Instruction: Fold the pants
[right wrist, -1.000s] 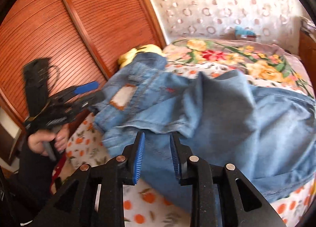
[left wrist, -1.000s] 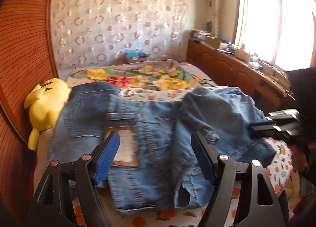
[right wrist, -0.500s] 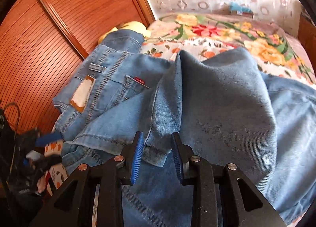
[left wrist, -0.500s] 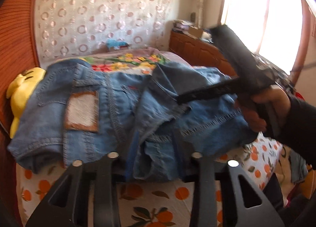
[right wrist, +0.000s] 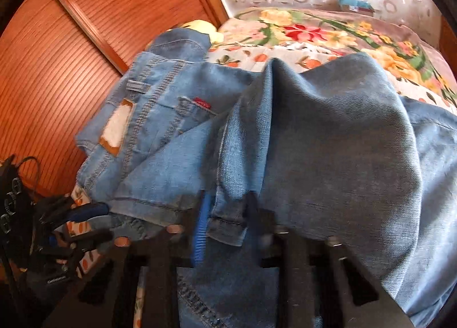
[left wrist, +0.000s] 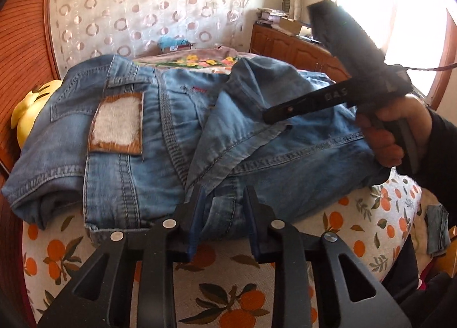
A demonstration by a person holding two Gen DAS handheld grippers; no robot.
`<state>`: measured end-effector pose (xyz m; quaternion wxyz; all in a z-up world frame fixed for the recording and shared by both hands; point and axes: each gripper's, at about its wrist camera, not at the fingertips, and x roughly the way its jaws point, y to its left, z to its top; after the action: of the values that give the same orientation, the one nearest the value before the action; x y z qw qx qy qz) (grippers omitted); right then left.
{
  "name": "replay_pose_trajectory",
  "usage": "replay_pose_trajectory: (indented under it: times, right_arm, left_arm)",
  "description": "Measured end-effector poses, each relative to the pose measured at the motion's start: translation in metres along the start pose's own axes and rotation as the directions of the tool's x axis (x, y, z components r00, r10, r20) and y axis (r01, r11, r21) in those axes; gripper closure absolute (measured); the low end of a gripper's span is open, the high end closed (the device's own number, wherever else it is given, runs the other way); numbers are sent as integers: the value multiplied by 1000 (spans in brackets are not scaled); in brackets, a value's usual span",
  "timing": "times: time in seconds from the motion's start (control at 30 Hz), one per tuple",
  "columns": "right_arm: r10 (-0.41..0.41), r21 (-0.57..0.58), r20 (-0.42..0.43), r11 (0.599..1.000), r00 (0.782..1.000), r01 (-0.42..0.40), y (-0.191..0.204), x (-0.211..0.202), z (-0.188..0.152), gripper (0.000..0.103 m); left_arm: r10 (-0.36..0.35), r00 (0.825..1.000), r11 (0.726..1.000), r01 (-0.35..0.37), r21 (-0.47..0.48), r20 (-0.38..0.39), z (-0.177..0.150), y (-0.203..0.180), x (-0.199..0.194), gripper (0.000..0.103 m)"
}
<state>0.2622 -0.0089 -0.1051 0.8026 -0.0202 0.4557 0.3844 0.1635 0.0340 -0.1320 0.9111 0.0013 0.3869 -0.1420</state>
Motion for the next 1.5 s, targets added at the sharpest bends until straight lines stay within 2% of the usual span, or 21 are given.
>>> replay_pose_trajectory:
  times: [0.07,0.17,0.23,0.33,0.57,0.7,0.8,0.97,1.07,1.13,1.23,1.37,1.5]
  right_arm:
    - [12,-38,21,999,1000,-11,4,-17,-4,98]
    - [31,-72,78,997,996,-26,14,-32,10,99]
    - [40,-91,112,995,993,-29,21,-38,26,100]
    - [40,-116,141,993,989,-24,32,-39,52,100]
    - [69,-211,174,977,982,-31,71,-21,105,102]
    - [105,-235,195,970,975,-58,91,3,129,103]
    - [96,-235,199,971,975,-48,97,21,133,103]
    - [78,-224,170,974,982,-39,82,31,117,103]
    - [41,-217,164,976,986,-5,66,17,103,102]
    - [7,-216,166,976,986,30,56,5,89,100]
    - [-25,-207,172,976,985,61,35,-12,58,95]
    - [-104,-184,166,974,981,134,3,-28,12,79]
    - [-188,-150,170,965,967,214,-21,-39,-23,73]
  left_arm:
    - [0,1000,1000,0,-9,-2,-5,2,1,74]
    - [-11,1000,1000,12,-19,15,-10,4,-3,74]
    - [-24,999,999,25,-38,34,-13,6,-6,90]
    - [-52,995,996,58,-73,81,-15,10,-15,99]
    - [-53,977,984,87,-157,205,-28,28,-56,100]
    - [-32,977,978,74,-196,209,-36,38,-63,100]
    - [-4,981,975,47,-217,194,-40,47,-62,100]
    - [25,992,977,2,-212,126,-39,48,-53,97]
    - [38,992,979,-13,-204,119,-29,49,-52,87]
    - [42,990,981,-15,-194,136,-18,50,-54,70]
    - [41,984,984,-11,-178,170,0,54,-57,57]
    - [44,984,991,-20,-135,174,30,55,-50,57]
    - [79,988,990,-63,-123,131,58,61,-27,57]
